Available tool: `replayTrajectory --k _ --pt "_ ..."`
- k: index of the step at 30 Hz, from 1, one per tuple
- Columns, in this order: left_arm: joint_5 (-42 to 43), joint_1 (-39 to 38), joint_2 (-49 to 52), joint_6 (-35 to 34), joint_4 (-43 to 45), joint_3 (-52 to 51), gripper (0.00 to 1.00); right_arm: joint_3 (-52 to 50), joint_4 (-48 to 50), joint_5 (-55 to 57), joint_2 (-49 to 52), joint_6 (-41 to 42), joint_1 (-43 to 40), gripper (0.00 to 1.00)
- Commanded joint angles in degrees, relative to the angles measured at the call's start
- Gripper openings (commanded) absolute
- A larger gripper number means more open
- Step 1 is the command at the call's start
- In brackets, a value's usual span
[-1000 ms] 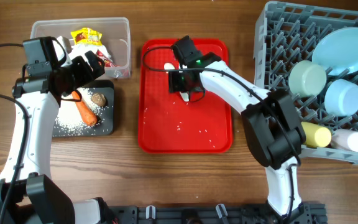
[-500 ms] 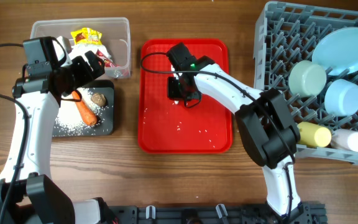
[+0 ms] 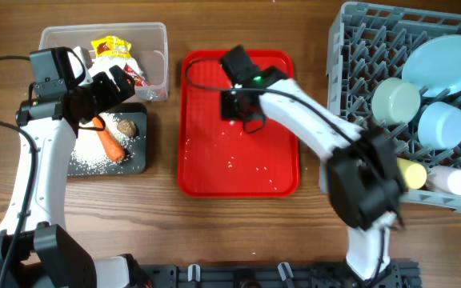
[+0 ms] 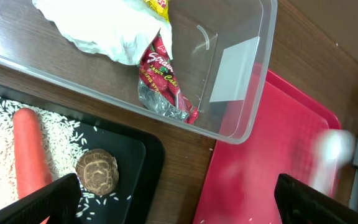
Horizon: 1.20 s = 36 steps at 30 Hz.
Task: Sort waste into correct bins and load items into the dishwasher rack
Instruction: 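Carry the white spoon with the right gripper and drop it in the rack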
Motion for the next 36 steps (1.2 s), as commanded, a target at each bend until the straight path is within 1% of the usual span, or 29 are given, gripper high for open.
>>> replayTrajectory --k 1,4,6,10,13,15,16,17,18,19,20,21,27,30,32,33,34,36 --pt "-0.1 0.1 0.4 -0.3 0.2 0.2 1.0 0.3 -4.3 9.7 -15.6 -4.3 -3.3 0.04" --pt "-0.1 0.1 0.4 -0.3 0.2 0.2 1.0 0.3 -11.4 15.5 -24.3 -5.0 -8.2 0.04" --pt "-0.1 0.1 0.4 -0.3 0.2 0.2 1.0 0.3 -16.3 18.0 -28.0 -5.0 -12.7 0.04" --pt "-0.1 0.1 0.4 -0.3 0.2 0.2 1.0 -0.3 -26.3 19.0 -29.0 -5.1 -22.0 0.04" --pt "-0.1 0.1 0.4 -0.3 0.2 0.2 1.0 -5.2 -27.2 18.7 -29.0 -5.0 -26.7 0.04" --pt "-0.1 0.1 0.4 -0.3 0.2 0.2 1.0 -8.2 -26.7 18.7 -29.0 -5.0 -28.1 0.05" --pt "-0.1 0.1 0.4 -0.3 0.2 0.2 1.0 -9.0 -26.5 18.6 -29.0 -5.0 -28.3 0.1" --pt "-0.1 0.1 0.4 -0.3 0.2 0.2 1.0 -10.2 -26.2 18.5 -29.0 -5.0 -28.3 0.32" --pt "-0.1 0.1 0.4 -0.3 0.2 0.2 1.0 -10.4 -26.1 18.5 -29.0 -5.0 -28.3 0.59" --pt "-0.1 0.1 0.4 -0.3 0.2 0.2 1.0 -10.4 -26.0 18.5 -29.0 -5.0 -28.3 0.67" --pt "-0.1 0.1 0.4 -0.3 0.2 0.2 1.0 -10.4 -25.8 18.5 -29.0 -5.0 -28.3 0.71" --pt "-0.1 0.1 0.4 -0.3 0.2 0.2 1.0 -10.4 -25.7 18.3 -29.0 -5.1 -28.3 0.72" --pt "-0.1 0.1 0.4 -0.3 0.2 0.2 1.0 -10.2 -25.1 15.6 -31.4 -5.1 -28.3 0.71" --pt "-0.1 0.1 0.4 -0.3 0.2 0.2 1.0 -9.8 -21.8 6.0 -39.1 -12.1 -28.3 0.69" --pt "-0.1 0.1 0.4 -0.3 0.2 0.2 1.0 -7.8 -20.3 4.2 -46.4 -13.7 -28.3 0.67" --pt "-0.1 0.1 0.4 -0.3 0.2 0.2 1.0 -6.7 -18.8 5.4 -51.4 -14.0 -28.3 0.8" --pt "-0.1 0.1 0.4 -0.3 0.2 0.2 1.0 -6.5 -16.7 7.3 -56.3 -13.9 -28.3 1.0" --pt "-0.1 0.1 0.4 -0.3 0.2 0.2 1.0 -6.5 -14.0 8.2 -63.7 -13.9 -28.3 1.0"
